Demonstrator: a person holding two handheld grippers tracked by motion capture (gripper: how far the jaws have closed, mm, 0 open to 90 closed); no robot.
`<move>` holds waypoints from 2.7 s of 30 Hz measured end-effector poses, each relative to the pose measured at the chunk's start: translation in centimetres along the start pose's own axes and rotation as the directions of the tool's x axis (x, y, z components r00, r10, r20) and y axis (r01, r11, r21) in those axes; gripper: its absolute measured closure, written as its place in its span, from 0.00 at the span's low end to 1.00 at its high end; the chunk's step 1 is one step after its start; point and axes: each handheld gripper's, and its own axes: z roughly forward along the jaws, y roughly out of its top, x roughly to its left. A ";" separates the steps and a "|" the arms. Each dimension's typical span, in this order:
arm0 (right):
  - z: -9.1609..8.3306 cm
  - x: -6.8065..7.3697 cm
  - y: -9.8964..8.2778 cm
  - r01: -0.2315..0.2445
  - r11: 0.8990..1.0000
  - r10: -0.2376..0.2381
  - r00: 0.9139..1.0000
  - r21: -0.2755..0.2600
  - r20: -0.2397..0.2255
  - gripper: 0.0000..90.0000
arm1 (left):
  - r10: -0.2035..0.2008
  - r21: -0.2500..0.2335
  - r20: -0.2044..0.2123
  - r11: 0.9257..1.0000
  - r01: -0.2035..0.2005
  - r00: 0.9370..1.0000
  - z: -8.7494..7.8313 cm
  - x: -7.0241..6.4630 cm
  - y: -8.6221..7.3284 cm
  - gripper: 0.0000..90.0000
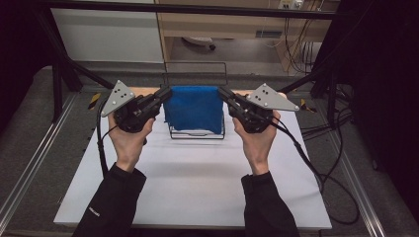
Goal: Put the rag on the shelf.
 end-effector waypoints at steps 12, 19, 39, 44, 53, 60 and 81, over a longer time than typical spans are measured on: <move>1.0 -0.7 3.2 0.023 0.999 -0.022 1.000 -0.043 0.012 0.97 | 0.016 -0.055 -0.011 0.998 -0.016 1.000 0.7 0.7 3.5 0.95; 1.3 -1.3 5.0 0.030 0.997 -0.028 0.999 -0.072 0.028 0.97 | 0.035 -0.082 -0.019 0.996 -0.037 0.999 1.3 0.6 5.7 0.95; 3.6 -3.5 7.6 0.043 0.994 -0.035 0.997 -0.096 0.074 0.97 | 0.037 -0.124 -0.050 0.991 -0.043 0.998 4.2 2.0 8.8 0.95; 4.4 -4.3 7.9 0.028 0.995 -0.020 0.997 -0.098 0.081 0.97 | 0.019 -0.132 -0.054 0.991 -0.026 0.998 5.0 2.6 9.2 0.95; 6.2 -5.9 7.7 0.028 0.996 -0.020 0.995 -0.084 0.096 0.97 | -0.002 -0.146 -0.067 0.989 -0.007 0.998 6.8 3.7 8.8 0.95; 7.9 -6.9 7.4 0.019 0.998 -0.012 0.995 -0.068 0.098 0.97 | -0.016 -0.142 -0.079 0.990 0.004 0.997 8.0 5.0 8.2 0.95; 8.6 -7.3 3.8 0.005 1.000 -0.007 0.998 0.025 0.062 0.97 | 0.002 -0.047 -0.052 0.999 -0.004 0.999 8.2 6.2 3.9 0.95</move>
